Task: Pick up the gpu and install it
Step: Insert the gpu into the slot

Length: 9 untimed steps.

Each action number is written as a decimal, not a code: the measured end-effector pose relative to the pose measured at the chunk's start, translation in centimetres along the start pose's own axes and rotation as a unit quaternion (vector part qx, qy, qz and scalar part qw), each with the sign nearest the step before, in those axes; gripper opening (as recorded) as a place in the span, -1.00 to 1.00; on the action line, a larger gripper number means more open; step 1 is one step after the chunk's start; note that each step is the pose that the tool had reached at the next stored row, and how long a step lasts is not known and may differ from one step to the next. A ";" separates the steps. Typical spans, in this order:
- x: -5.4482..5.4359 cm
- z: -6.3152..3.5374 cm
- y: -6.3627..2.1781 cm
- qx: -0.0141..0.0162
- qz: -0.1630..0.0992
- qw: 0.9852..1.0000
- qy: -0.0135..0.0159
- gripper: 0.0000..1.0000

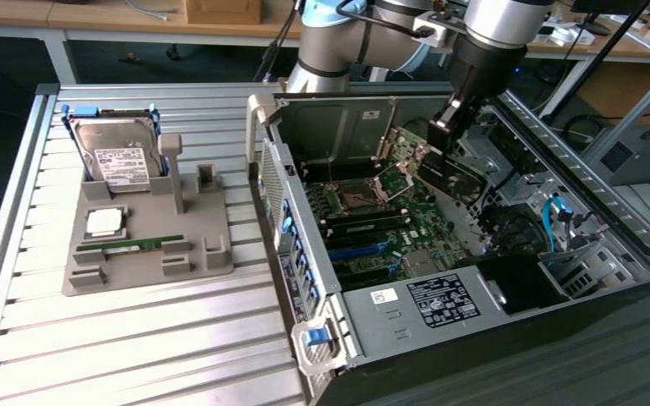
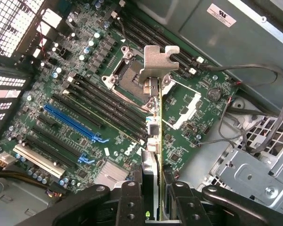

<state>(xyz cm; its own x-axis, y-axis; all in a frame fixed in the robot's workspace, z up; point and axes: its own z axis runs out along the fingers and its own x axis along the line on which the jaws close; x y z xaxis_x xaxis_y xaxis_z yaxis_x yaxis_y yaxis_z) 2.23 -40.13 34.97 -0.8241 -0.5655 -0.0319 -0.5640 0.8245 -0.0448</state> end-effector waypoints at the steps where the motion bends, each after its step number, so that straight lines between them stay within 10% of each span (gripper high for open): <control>1: 0.0 0.00 0.00 0.000 -0.002 1.000 0.000 -0.45; 9: 0.0 0.02 0.00 0.000 -0.017 1.000 -0.001 -0.45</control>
<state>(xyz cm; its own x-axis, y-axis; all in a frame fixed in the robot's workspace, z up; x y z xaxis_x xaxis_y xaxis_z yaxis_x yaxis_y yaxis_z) 2.23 -40.13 34.95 -0.8049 -0.5926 -0.0315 -0.5911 0.8053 -0.0454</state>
